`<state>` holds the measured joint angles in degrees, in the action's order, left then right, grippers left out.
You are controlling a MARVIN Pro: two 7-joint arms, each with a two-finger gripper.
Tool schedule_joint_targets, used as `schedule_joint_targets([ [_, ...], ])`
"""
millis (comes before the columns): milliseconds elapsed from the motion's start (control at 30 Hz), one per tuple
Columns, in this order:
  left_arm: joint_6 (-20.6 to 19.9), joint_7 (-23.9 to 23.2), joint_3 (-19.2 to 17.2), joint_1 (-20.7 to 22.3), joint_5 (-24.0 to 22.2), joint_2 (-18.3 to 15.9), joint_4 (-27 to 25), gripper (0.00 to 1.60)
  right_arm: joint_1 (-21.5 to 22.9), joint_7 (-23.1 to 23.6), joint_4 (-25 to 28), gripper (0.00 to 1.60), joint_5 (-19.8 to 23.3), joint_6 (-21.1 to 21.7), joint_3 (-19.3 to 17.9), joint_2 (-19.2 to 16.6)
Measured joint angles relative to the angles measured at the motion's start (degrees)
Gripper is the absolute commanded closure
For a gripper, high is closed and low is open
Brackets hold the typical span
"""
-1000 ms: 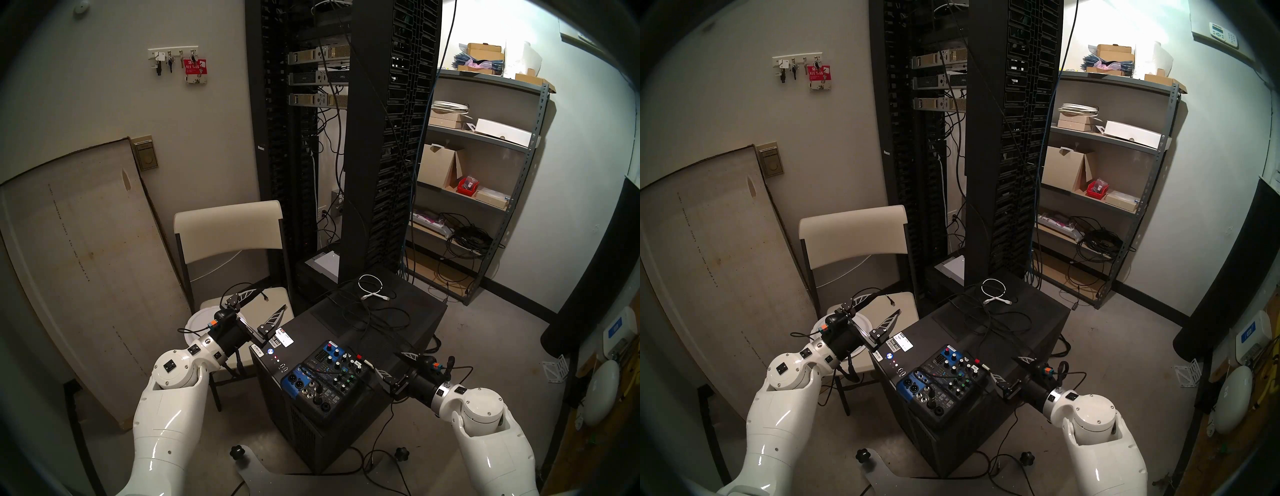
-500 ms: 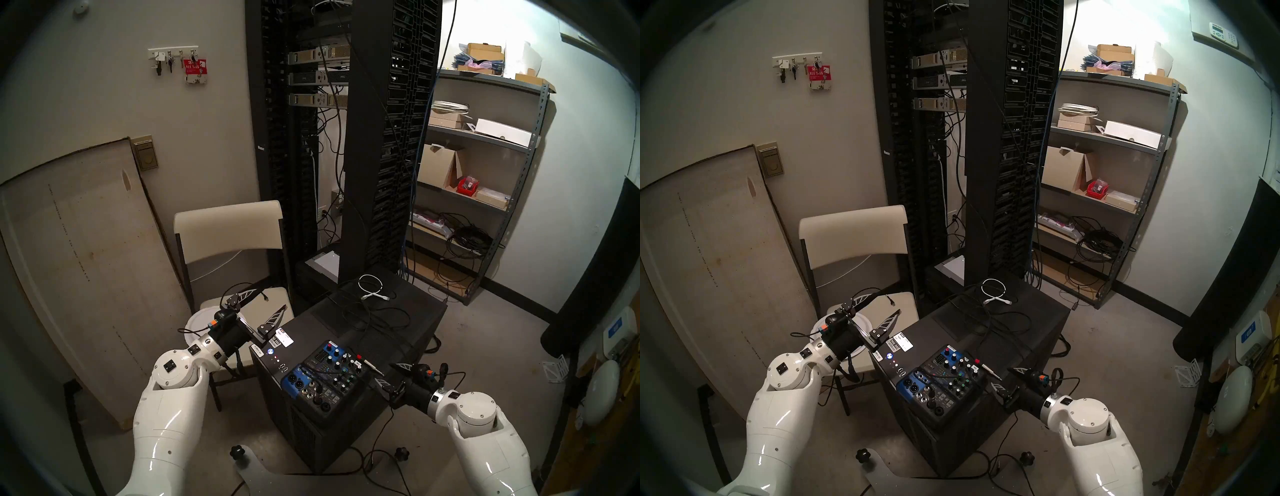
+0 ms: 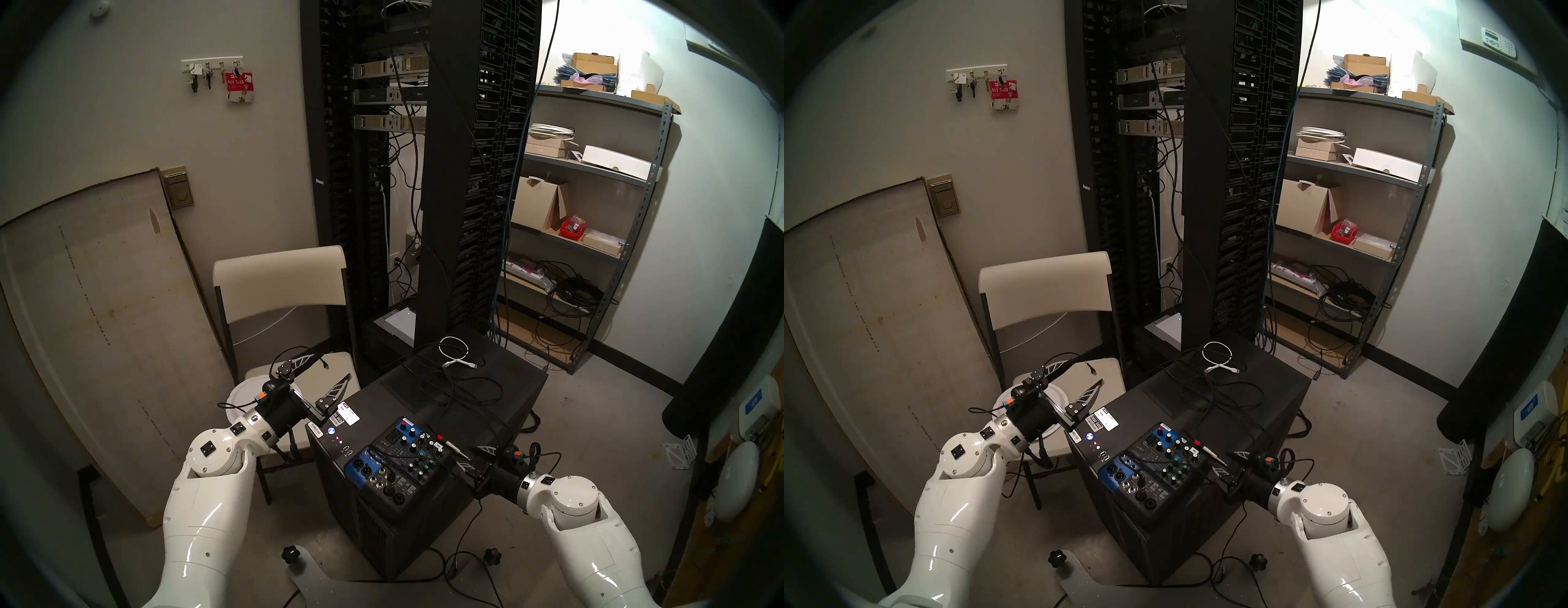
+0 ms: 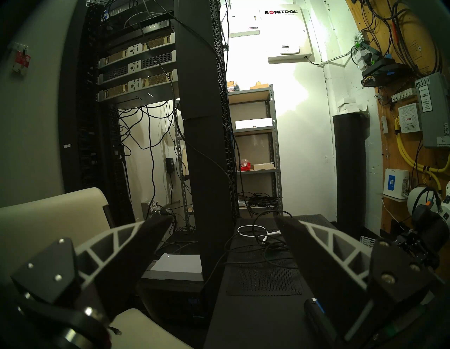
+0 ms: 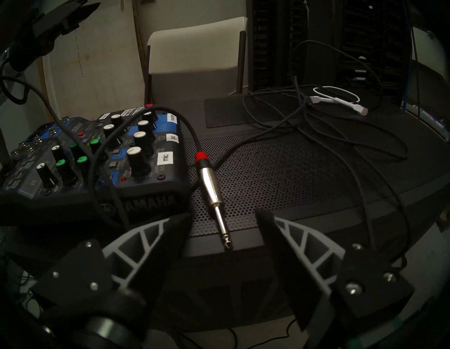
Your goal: Insert aux cable
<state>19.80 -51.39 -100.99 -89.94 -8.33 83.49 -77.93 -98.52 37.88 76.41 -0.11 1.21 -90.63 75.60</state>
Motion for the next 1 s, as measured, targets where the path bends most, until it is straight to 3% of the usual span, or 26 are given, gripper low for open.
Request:
schedule_joint_targets([
  [67, 0.0, 0.0, 0.0, 0.0, 0.0, 0.0, 0.0, 0.0, 0.4, 0.1, -0.4, 0.68, -0.2, 0.0, 0.1, 0.0],
  [100, 0.0, 0.0, 0.0, 0.0, 0.0, 0.0, 0.0, 0.0, 0.6, 0.1, -0.6, 0.8, -0.3, -0.1, 0.1, 0.0],
  [300, 0.0, 0.0, 0.0, 0.0, 0.0, 0.0, 0.0, 0.0, 2.2, 0.8, -2.1, 0.74, -0.6, -0.1, 0.3, 0.0],
  [467, 0.0, 0.0, 0.0, 0.0, 0.0, 0.0, 0.0, 0.0, 2.7, 1.4, -2.2, 0.88, -0.8, 0.4, 0.5, 0.0],
  [567, 0.0, 0.0, 0.0, 0.0, 0.0, 0.0, 0.0, 0.0, 2.9, 1.8, -2.2, 1.12, -0.9, 0.9, 0.6, -0.1],
  [600, 0.0, 0.0, 0.0, 0.0, 0.0, 0.0, 0.0, 0.0, 2.9, 1.9, -2.2, 1.37, -0.9, 1.0, 0.6, -0.1],
  [633, 0.0, 0.0, 0.0, 0.0, 0.0, 0.0, 0.0, 0.0, 2.9, 2.0, -2.1, 1.37, -0.9, 1.1, 0.6, -0.1],
  [700, 0.0, 0.0, 0.0, 0.0, 0.0, 0.0, 0.0, 0.0, 2.9, 2.2, -2.0, 1.6, -0.8, 1.2, 0.6, -0.1],
  [1000, 0.0, 0.0, 0.0, 0.0, 0.0, 0.0, 0.0, 0.0, 1.7, 2.8, -0.3, 1.6, -0.5, 1.2, -0.6, 0.0],
])
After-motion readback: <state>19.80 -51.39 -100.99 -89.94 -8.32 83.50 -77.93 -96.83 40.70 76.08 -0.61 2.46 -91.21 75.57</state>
